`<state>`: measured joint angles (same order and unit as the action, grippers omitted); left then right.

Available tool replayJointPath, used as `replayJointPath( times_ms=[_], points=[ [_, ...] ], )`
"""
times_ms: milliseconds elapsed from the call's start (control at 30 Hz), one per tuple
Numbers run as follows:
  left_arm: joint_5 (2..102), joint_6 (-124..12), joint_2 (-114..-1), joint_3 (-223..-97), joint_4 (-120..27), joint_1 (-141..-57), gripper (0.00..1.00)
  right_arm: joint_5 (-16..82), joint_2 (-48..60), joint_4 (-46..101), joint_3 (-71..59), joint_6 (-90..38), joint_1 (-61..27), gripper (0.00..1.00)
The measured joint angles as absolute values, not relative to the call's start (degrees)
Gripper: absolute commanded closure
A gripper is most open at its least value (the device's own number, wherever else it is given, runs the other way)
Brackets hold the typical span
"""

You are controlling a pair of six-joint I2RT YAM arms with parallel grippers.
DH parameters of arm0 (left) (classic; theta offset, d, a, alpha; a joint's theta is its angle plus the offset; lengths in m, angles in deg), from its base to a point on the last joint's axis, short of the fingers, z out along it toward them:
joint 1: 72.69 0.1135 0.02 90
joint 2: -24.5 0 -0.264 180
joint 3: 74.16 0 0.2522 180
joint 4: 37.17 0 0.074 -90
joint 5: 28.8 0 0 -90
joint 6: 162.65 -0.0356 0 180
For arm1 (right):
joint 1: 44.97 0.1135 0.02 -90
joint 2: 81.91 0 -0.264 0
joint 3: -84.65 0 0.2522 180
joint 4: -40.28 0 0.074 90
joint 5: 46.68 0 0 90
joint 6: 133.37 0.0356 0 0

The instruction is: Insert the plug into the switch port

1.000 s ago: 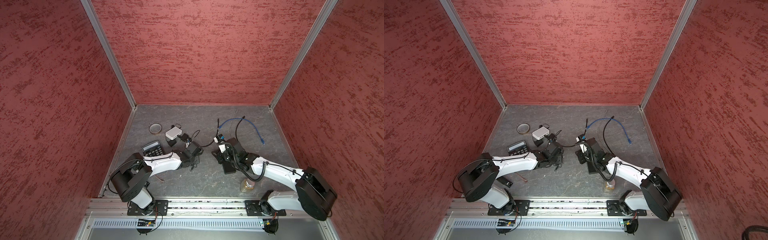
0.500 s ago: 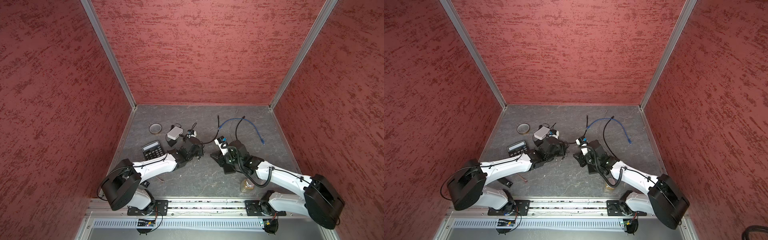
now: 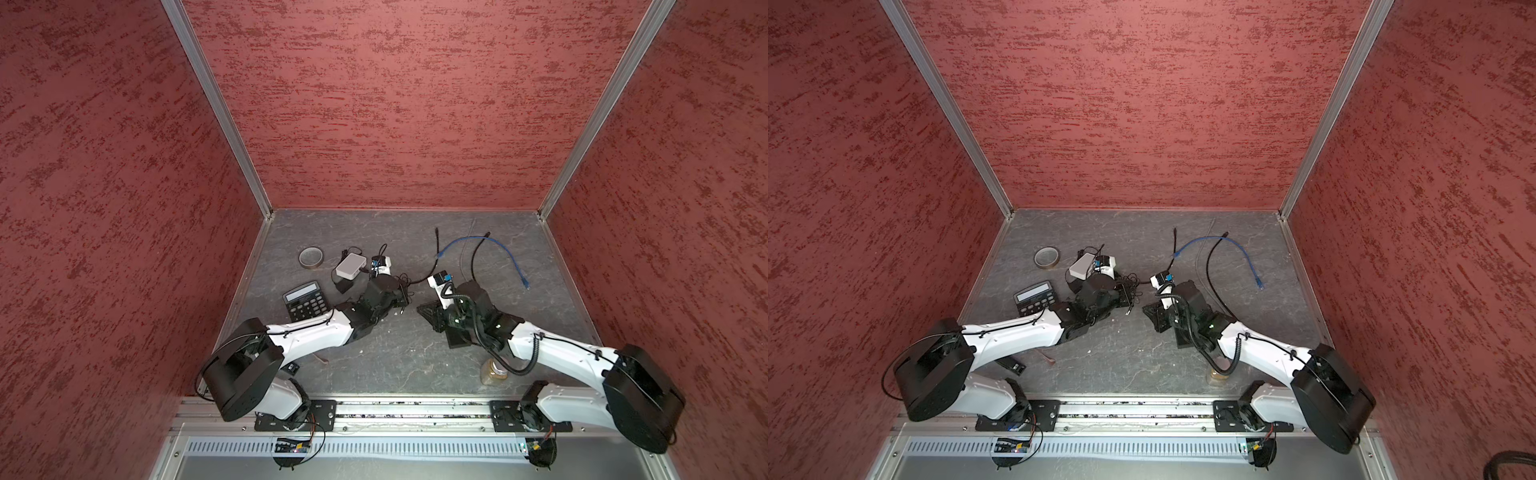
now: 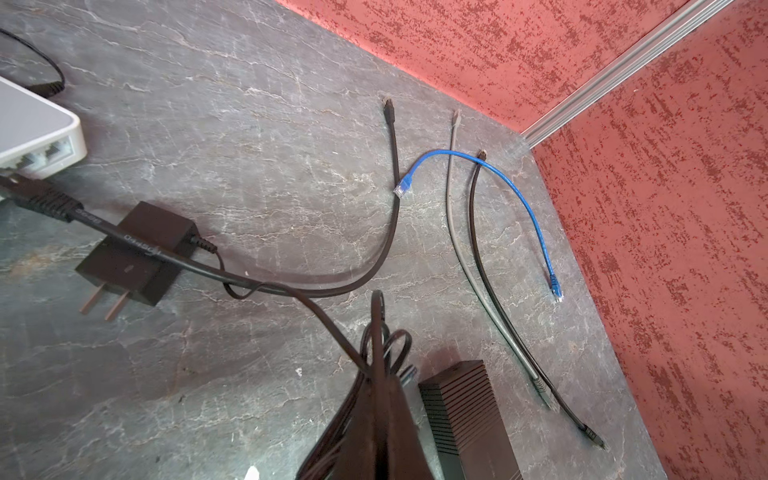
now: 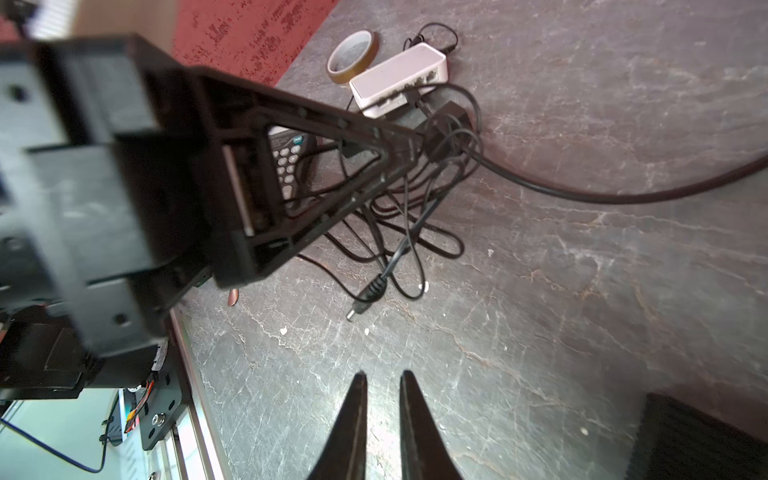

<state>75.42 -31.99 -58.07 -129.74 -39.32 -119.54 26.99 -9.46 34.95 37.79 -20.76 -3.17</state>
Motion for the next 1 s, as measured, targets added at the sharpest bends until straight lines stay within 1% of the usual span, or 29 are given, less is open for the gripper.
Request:
replayJointPath(
  times_ms=[267, 567, 1000],
  points=[
    [76.3, -32.0, -58.0, -129.5, -37.9, -120.1, 1.00, 26.4, -6.2, 37.8, 36.7, -17.9, -3.2, 0.78],
    [76.6, -32.1, -58.0, -129.5, -37.5, -120.5, 1.00, 24.6, -2.7, 42.0, 35.6, -15.0, -3.1, 0.78],
    [76.6, -32.5, -58.0, -129.5, -37.5, -121.0, 1.00, 25.0, 0.4, 45.3, 35.0, -12.9, -3.1, 0.79]
  ],
)
